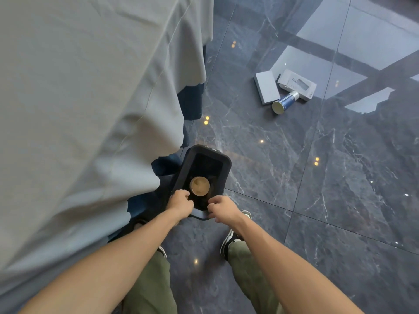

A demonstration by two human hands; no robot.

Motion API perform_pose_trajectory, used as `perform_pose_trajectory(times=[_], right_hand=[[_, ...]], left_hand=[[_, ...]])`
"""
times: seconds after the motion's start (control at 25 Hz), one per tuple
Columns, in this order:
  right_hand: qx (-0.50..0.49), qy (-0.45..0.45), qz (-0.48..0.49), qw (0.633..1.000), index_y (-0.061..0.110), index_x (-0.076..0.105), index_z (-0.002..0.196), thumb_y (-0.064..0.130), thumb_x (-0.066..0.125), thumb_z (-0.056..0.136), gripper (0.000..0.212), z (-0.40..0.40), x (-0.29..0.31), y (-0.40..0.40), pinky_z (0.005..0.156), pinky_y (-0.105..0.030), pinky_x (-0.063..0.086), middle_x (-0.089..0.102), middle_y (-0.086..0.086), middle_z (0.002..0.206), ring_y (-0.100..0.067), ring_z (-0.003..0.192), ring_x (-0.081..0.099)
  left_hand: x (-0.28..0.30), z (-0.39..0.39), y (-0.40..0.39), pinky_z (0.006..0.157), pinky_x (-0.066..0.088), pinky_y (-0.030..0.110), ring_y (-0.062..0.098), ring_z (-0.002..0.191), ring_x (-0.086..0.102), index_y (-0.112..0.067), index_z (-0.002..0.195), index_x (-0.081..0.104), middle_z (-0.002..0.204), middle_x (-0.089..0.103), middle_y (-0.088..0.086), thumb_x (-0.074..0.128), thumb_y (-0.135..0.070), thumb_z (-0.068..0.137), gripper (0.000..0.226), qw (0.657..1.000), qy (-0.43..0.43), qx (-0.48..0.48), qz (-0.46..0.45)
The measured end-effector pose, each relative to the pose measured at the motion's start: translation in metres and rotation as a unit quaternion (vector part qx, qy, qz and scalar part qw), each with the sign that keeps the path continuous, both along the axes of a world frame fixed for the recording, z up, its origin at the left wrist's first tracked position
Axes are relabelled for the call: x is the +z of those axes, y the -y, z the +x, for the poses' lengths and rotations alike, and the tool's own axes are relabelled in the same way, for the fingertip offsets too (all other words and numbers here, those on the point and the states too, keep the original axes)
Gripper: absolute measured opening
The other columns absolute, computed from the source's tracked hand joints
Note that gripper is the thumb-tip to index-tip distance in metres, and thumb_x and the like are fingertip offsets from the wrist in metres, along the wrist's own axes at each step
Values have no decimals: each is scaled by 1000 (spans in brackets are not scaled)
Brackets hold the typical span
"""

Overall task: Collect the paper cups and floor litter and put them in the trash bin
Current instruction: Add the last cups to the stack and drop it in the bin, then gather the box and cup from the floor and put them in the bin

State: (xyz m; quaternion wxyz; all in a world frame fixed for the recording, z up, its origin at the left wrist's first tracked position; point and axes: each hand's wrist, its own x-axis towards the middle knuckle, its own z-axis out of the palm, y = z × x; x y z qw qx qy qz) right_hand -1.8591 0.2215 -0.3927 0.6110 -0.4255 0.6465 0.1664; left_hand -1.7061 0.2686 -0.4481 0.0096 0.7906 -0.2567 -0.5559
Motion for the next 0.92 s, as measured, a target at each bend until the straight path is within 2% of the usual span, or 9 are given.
perform_pose_trajectory(times=[0.08, 0.16, 0.32, 0.44, 0.52, 0.56, 0.64, 0.76, 0.92], right_hand=[[26, 8, -3, 1000, -4, 61, 133, 5, 49, 96, 39, -12, 25, 5, 101, -40, 53, 68, -21, 126, -30, 115, 66], [47, 21, -16, 999, 4, 61, 136, 7, 50, 97, 41, -27, 56, 9, 92, -31, 48, 68, -13, 125, -19, 106, 62], [61, 45, -59, 995, 6, 65, 134, 11, 54, 97, 39, -69, 129, 32, 85, -27, 45, 61, -2, 106, -15, 96, 56], [84, 58, -76, 992, 5, 65, 134, 13, 60, 95, 40, -112, 192, 56, 100, -31, 48, 68, -8, 122, -21, 113, 64], [77, 60, -96, 991, 6, 65, 135, 15, 62, 94, 42, -140, 231, 75, 102, -29, 47, 67, -10, 133, -22, 123, 63], [62, 58, -111, 990, 6, 65, 135, 16, 64, 93, 43, -155, 250, 86, 101, -29, 47, 67, -11, 134, -22, 123, 63], [18, 52, -147, 988, 6, 66, 134, 18, 66, 92, 43, -182, 280, 109, 101, -30, 47, 68, -10, 133, -21, 121, 63], [-42, 46, -191, 980, 10, 63, 137, 24, 67, 91, 48, -220, 317, 143, 101, -29, 48, 66, -7, 135, -19, 119, 63], [-84, 18, -268, 960, 16, 58, 141, 32, 67, 92, 53, -259, 341, 200, 104, -33, 48, 62, -3, 137, -20, 127, 60]], left_hand=[[24, -3, 5, 107, 47, 34, 28, 135, 58, -11, 146, 59, 146, 62, 11, 62, -8, 99, 47, 1000, -6, 3, 0], [58, -9, 10, 98, 47, 29, 25, 130, 61, -15, 142, 63, 141, 66, 8, 64, -12, 98, 44, 1000, -12, 8, -10], [142, -28, 38, 97, 51, 32, 20, 113, 66, -18, 135, 68, 129, 70, 3, 66, -16, 98, 37, 999, -21, 14, -45], [213, -57, 65, 92, 51, 28, 16, 105, 64, -17, 135, 67, 113, 67, -4, 66, -16, 98, 37, 997, -11, 12, -71], [257, -82, 87, 77, 50, 20, 13, 95, 66, -17, 135, 66, 107, 68, -5, 66, -17, 98, 37, 995, 3, -5, -95], [278, -97, 100, 77, 50, 20, 14, 97, 67, -15, 135, 66, 110, 70, -2, 66, -18, 98, 37, 994, 6, -14, -108], [312, -125, 127, 91, 50, 26, 18, 110, 66, -12, 137, 65, 121, 70, 3, 67, -21, 97, 41, 989, 6, -37, -141], [360, -164, 169, 95, 46, 28, 17, 112, 60, -13, 145, 58, 123, 63, 0, 67, -30, 97, 51, 978, -2, -74, -195], [387, -201, 229, 114, 42, 37, 23, 139, 52, -16, 154, 48, 152, 55, 7, 67, -40, 96, 66, 944, 21, -182, -273]])
